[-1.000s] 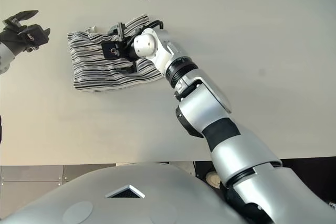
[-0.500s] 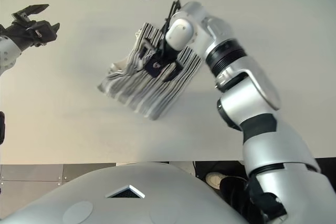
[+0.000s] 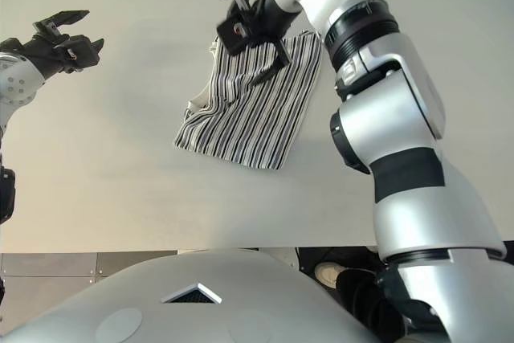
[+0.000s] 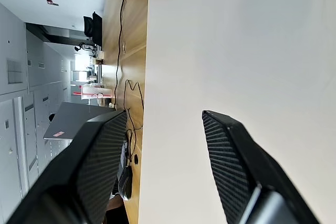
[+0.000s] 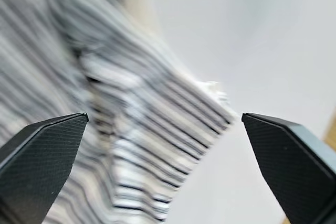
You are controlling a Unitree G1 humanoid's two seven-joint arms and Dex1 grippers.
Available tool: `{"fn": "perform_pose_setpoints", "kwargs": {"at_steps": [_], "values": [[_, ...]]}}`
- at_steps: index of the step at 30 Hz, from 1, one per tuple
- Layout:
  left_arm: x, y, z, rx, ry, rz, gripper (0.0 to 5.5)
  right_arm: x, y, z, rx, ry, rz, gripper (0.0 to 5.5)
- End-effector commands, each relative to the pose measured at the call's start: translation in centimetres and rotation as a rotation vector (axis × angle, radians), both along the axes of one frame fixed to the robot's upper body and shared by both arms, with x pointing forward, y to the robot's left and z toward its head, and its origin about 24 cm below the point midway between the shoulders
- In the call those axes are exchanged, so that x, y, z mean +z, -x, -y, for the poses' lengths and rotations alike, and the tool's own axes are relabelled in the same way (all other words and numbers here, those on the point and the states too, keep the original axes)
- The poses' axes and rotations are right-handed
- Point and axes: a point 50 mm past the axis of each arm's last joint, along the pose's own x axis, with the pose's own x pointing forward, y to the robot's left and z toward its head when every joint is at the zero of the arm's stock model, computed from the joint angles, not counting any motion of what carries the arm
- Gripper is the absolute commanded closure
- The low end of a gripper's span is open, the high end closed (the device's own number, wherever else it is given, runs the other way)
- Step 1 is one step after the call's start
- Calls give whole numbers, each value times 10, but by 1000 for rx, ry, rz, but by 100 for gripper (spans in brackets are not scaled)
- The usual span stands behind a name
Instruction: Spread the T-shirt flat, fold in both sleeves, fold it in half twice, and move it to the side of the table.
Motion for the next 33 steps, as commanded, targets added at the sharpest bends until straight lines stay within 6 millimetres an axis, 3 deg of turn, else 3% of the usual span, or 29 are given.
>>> {"fn": "perform_pose_setpoints", "kwargs": {"at_steps": [1,11,25,33], "values": [[5,-4,5,-29,-11,8,286,-5,-8,-3,-110,-70,110,0],[7,-4,8,-42,3,16,286,-50,-7,-16,-196,-111,435,0],[6,3,6,-67,33,34,286,-95,21,-51,-115,-98,472,0],[9,1,16,-107,70,68,286,-98,27,-75,-222,-165,535,0]]}}
